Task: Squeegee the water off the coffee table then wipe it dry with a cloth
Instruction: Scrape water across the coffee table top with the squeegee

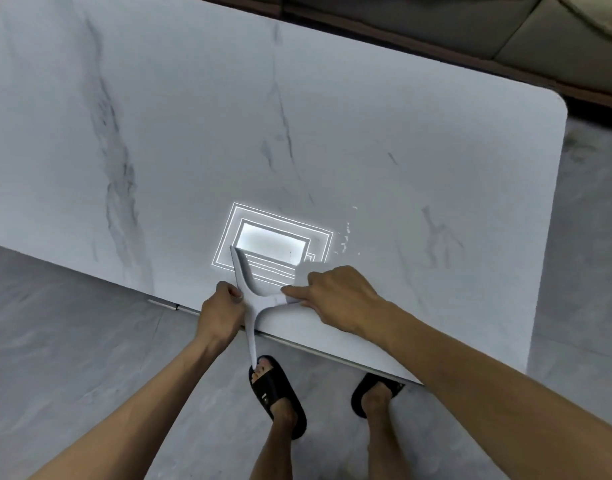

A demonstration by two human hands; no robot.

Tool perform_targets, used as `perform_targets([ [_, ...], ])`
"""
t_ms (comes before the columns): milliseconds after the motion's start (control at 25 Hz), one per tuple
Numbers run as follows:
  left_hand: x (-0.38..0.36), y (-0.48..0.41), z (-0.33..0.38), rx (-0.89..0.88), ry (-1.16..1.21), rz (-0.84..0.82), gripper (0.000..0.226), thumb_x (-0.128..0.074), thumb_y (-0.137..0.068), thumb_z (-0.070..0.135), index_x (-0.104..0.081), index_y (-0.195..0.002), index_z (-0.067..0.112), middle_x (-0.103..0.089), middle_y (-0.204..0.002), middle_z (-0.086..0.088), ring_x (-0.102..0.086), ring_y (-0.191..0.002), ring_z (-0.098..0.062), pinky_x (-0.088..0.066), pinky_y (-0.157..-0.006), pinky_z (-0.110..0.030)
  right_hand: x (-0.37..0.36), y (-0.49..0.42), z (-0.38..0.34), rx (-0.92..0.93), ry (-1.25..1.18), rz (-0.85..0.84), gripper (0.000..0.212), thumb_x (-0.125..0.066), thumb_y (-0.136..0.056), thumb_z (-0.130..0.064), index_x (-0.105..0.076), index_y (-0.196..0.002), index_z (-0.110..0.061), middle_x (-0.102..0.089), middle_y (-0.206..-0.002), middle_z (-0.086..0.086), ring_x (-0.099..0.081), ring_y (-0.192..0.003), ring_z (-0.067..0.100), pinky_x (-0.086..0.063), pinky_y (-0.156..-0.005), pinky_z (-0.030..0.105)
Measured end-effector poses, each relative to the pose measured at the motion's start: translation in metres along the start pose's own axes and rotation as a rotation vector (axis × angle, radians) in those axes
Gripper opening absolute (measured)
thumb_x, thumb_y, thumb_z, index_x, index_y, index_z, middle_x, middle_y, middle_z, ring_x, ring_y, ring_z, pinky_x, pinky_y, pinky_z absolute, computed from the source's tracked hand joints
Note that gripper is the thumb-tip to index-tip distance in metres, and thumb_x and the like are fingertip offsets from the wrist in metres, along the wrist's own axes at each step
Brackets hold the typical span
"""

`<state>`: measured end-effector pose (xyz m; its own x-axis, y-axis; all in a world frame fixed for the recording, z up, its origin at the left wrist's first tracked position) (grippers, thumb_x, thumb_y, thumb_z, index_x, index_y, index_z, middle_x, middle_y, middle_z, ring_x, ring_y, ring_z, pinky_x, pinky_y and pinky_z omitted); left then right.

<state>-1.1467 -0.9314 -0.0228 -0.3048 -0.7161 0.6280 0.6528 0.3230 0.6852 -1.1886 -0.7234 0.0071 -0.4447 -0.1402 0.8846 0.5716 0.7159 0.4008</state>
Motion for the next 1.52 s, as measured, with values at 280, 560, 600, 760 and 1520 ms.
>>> perform_targets([
  [280, -0.047, 0.022, 0.037, 0.049, -0.038, 0.027, 0.015, -0.046, -0.082, 0.005, -0.050, -0.094, 0.015, -0.051, -0.097, -0.006, -0.052, -0.086, -0.025, -0.034, -0.061, -0.031, 0.000, 0.079, 0.122, -0.214, 0.042, 0.078, 0.046, -0.049, -0.097, -0.026, -0.040, -0.137, -0.048, -0.055, -0.080, -0.003, -0.060, -0.065, 0.024, -0.029, -0.051, 0.028],
  [560, -0.078, 0.028, 0.104, 0.070, 0.107, 0.033, 0.015, -0.044, -0.086, 0.010, -0.047, -0.099, 0.016, -0.057, -0.078, -0.005, -0.051, -0.065, -0.020, -0.036, -0.051, -0.029, 0.031, 0.158, 0.212, -0.308, 0.109, 0.108, 0.036, -0.040, -0.100, -0.037, -0.044, -0.133, -0.049, -0.053, -0.070, -0.007, -0.057, -0.055, 0.020, -0.035, -0.047, 0.028],
  [600, -0.075, 0.029, 0.107, 0.072, 0.132, 0.058, 0.015, -0.044, -0.086, 0.010, -0.048, -0.099, 0.017, -0.057, -0.077, -0.005, -0.053, -0.063, -0.021, -0.038, -0.050, -0.029, 0.039, 0.154, 0.209, -0.281, 0.086, 0.133, 0.034, -0.041, -0.100, -0.039, -0.047, -0.132, -0.047, -0.053, -0.068, -0.006, -0.056, -0.053, 0.021, -0.035, -0.046, 0.028],
  [760, -0.053, 0.021, 0.114, 0.056, 0.204, 0.180, 0.009, -0.047, -0.089, 0.016, -0.050, -0.097, 0.018, -0.052, -0.079, 0.008, -0.056, -0.065, -0.024, -0.043, -0.055, -0.029, 0.054, 0.090, 0.181, -0.129, -0.005, 0.159, 0.027, -0.039, -0.101, -0.040, -0.051, -0.125, -0.044, -0.056, -0.074, -0.002, -0.058, -0.059, 0.026, -0.042, -0.050, 0.030],
  [1520, -0.054, -0.036, 0.170, 0.000, -0.069, -0.054, 0.024, -0.037, -0.096, 0.031, -0.049, -0.091, 0.012, -0.058, -0.092, -0.005, -0.055, -0.081, -0.028, -0.040, -0.069, -0.032, 0.062, 0.148, 0.255, -0.547, 0.080, 0.148, 0.032, -0.057, -0.093, -0.035, -0.061, -0.125, -0.039, -0.046, -0.057, -0.008, -0.040, -0.039, 0.017, -0.022, -0.042, 0.023],
])
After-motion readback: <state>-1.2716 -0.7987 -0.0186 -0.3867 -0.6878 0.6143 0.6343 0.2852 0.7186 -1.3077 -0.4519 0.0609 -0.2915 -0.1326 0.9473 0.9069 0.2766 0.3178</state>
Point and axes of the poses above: each hand's wrist, its own y-axis away from the middle knuckle, its own x-axis out of the back of the hand, z = x × y, the point moved 3 cm from there along -y, towards the middle knuckle
